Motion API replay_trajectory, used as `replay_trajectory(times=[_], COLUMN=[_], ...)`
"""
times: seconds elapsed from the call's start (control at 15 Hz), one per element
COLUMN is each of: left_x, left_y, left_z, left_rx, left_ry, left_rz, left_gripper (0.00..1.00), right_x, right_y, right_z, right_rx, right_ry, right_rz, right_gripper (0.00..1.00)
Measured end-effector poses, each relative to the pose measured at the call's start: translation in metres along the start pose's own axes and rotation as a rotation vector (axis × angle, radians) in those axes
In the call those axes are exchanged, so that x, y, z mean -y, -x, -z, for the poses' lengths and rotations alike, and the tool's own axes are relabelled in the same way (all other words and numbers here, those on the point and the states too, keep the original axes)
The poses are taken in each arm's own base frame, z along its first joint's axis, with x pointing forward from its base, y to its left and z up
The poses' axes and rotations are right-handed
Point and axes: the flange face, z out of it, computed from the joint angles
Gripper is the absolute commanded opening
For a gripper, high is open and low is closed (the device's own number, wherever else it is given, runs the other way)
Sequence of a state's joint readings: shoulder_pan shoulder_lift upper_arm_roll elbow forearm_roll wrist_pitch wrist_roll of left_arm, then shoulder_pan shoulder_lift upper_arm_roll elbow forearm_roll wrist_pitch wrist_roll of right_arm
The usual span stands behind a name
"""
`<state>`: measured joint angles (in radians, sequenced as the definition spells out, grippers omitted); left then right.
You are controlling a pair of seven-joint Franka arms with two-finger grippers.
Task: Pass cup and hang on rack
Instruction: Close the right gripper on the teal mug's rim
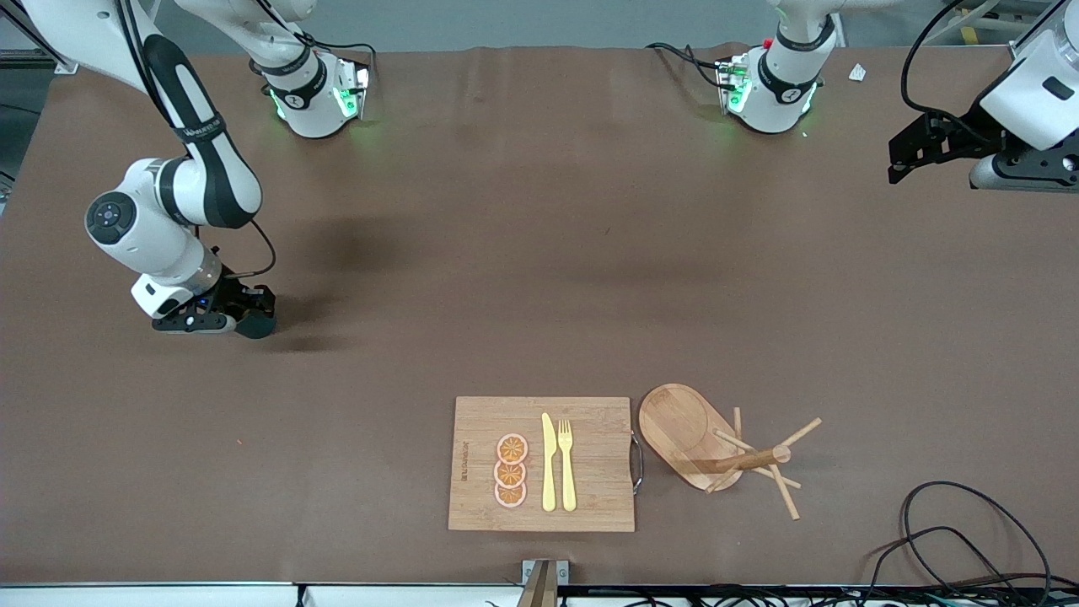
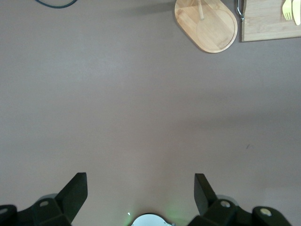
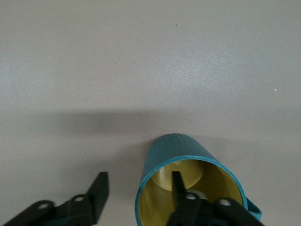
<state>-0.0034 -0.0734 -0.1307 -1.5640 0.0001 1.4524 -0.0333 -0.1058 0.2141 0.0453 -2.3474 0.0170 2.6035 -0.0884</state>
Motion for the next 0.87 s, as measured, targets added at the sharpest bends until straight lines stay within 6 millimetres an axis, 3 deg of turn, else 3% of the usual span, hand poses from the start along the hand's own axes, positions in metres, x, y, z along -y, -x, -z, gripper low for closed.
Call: replay_trajectory(times=[0.2,0.67,0.87], left_x=[0.0,0.0,-0.001], left_y=[-0.001,-0.003,-0.003], left_z=[0.001,0.0,0.0], left_rx=[-0.009,-0.012,-0.013], left_ry=[0.0,0.001,0.001], left_rz=[0.0,-0.001,-0.002], left_gripper=[1.0,1.0,1.0], right_x=[-0.005,-0.006,0.025], right_y=[0.0,0.001,-0.004], right_z=[0.0,-0.001,0.017], right_rx=[0.0,0.011,0.065], right_ry=[0.0,-0.001,-0.004], right_rz=[-0.01,-0.04,-0.095], right_gripper=[0.05,0.01,0.0])
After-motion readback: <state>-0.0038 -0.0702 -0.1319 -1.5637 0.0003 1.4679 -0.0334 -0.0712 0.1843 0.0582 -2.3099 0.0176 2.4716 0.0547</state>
